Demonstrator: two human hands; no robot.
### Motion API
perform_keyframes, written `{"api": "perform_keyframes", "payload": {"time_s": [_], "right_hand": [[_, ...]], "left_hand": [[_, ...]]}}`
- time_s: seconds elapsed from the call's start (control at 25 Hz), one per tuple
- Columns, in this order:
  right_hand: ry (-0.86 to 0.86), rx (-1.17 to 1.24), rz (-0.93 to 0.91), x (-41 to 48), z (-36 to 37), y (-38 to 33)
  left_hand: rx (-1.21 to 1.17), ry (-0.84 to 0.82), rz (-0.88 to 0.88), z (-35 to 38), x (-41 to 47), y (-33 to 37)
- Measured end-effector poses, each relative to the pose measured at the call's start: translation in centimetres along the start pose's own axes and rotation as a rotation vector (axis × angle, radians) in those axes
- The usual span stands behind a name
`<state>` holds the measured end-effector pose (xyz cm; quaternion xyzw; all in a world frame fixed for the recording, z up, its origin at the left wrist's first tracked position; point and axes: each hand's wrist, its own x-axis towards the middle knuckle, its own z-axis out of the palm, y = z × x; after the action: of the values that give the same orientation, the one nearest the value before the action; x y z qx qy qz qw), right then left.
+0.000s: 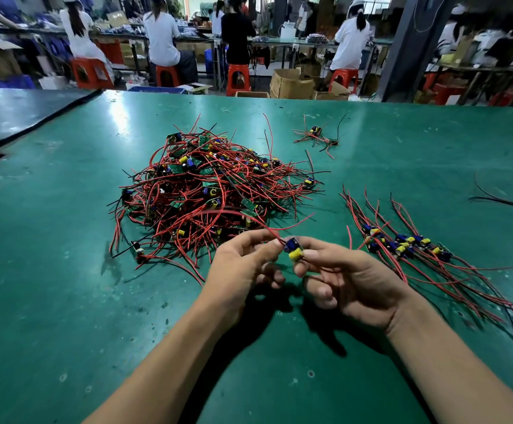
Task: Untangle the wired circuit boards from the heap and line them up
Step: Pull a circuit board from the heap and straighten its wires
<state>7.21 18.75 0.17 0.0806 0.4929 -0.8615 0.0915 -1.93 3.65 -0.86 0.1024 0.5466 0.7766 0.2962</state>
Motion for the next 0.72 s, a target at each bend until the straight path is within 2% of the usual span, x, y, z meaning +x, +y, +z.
{"api": "perform_keyframes", "payload": {"time_s": [0.12,0.28,0.4,0.52,0.64,0.72], "right_hand": [[0.004,-0.032,0.068,0.0,0.2,-0.1],[0.064,0.009,0.071,0.0,-0.4,-0.1],[0.015,0.055,0.012,0.1,-0.7,0.0],[0.022,0.147,-0.055,0.1,-0.9,0.0],[0.146,0.071,-0.122,0.5,-1.1,0.1],[0.172,0.057,-0.161,0.7,-0.9,0.2]], "left_hand": [[-0.143,-0.083,-0.107,-0.5,-0.2,0.8],[-0.228,-0.063,-0.086,-0.5,0.1,0.8],[-0.272,-0.047,-0.081,-0.7,0.4,0.6],[-0.224,-0.130,-0.093,-1.0,0.2,0.8],[-0.106,-0.255,-0.117,-1.1,0.1,0.7],[-0.037,-0.308,-0.119,-1.0,-0.2,0.5]]}}
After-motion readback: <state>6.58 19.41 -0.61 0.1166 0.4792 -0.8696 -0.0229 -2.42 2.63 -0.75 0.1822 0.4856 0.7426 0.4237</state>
